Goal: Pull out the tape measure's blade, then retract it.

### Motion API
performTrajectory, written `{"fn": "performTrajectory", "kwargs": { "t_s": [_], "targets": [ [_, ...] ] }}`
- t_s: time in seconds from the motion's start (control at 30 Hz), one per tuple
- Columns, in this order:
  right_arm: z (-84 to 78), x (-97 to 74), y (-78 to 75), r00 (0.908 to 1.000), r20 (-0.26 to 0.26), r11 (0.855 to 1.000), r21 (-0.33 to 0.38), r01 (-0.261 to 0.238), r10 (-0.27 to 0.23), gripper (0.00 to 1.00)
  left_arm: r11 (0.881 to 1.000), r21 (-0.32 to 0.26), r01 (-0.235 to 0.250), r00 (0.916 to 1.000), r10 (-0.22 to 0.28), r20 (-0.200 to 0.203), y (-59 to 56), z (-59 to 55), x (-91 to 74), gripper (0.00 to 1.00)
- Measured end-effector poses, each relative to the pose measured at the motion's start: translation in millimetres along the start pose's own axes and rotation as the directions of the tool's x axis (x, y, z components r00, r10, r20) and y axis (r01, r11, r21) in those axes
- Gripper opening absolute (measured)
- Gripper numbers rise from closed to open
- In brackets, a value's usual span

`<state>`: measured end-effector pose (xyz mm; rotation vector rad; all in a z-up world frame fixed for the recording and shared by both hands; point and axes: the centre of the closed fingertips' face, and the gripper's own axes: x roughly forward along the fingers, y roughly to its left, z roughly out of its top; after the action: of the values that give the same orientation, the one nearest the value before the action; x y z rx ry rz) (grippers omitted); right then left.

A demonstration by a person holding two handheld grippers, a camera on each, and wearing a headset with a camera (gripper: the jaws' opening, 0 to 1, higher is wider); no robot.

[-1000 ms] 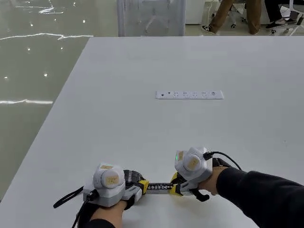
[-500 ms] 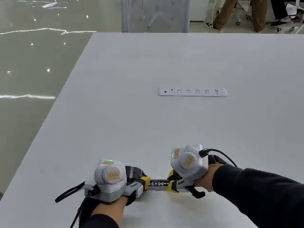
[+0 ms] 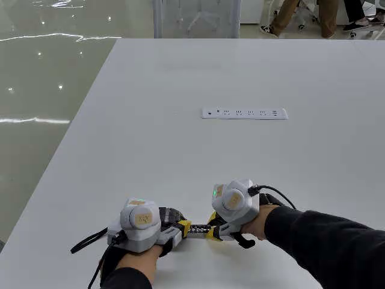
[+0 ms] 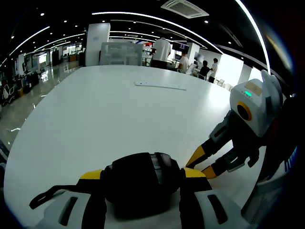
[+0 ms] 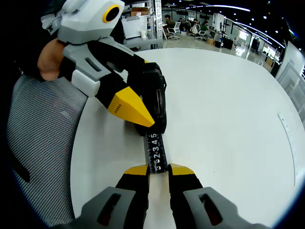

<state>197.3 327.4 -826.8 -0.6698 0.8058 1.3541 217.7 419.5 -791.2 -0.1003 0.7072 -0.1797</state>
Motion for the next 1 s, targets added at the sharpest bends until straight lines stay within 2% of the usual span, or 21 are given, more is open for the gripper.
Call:
{"fn": "performTrajectory", "kwargs": {
  "t_s": [1.0],
  "targets": [
    [21.2,15.0,5.8,0.9992,0.04,1.0,0.005,-0.007,0.006,0.12,1.0,-0.009,0.01,1.0,-0.01,-0.001,0.3,0.3,-0.2,0.58]
  ]
}}
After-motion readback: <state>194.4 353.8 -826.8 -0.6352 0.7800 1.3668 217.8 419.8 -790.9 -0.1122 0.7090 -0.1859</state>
